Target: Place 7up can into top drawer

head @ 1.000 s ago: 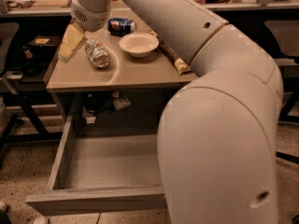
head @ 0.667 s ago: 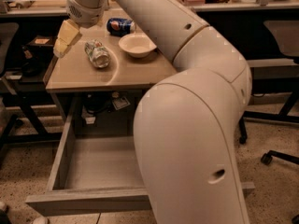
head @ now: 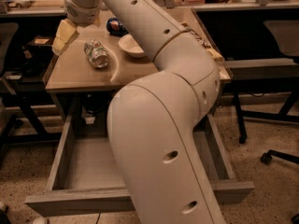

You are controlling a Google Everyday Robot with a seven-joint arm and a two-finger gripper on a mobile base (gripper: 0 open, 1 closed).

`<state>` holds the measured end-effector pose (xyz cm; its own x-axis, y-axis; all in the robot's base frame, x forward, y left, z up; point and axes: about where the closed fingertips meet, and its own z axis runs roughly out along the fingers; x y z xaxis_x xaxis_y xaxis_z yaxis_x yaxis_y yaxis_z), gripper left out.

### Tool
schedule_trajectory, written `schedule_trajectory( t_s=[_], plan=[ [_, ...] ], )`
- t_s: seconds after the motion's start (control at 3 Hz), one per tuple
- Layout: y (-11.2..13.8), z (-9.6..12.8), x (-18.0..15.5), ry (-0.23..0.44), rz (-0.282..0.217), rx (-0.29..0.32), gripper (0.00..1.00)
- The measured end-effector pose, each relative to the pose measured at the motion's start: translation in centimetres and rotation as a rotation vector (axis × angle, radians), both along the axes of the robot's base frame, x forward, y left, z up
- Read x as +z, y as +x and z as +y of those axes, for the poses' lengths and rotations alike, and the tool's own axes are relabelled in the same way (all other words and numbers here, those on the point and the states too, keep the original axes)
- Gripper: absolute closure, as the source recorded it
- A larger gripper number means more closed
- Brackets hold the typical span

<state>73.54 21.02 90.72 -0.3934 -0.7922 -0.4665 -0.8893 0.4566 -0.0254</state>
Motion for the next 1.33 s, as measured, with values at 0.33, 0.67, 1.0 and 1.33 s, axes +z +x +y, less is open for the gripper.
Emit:
schedule_trajectory(
  t_s=[0.33,0.67,1.0,1.33],
  plan=[
    [1.2,0.4,-2.0,-0.019,0.03,-0.018,0.0],
    [2.2,0.6,-3.4,-0.035,0.046,-0.034,0.0],
    [3.0,0.2,-4.9,-0.048,0.063,-0.056,0.0],
    [4.0,-1.2,-6.2,-0.069,0.071,-0.085,0.0]
  ],
)
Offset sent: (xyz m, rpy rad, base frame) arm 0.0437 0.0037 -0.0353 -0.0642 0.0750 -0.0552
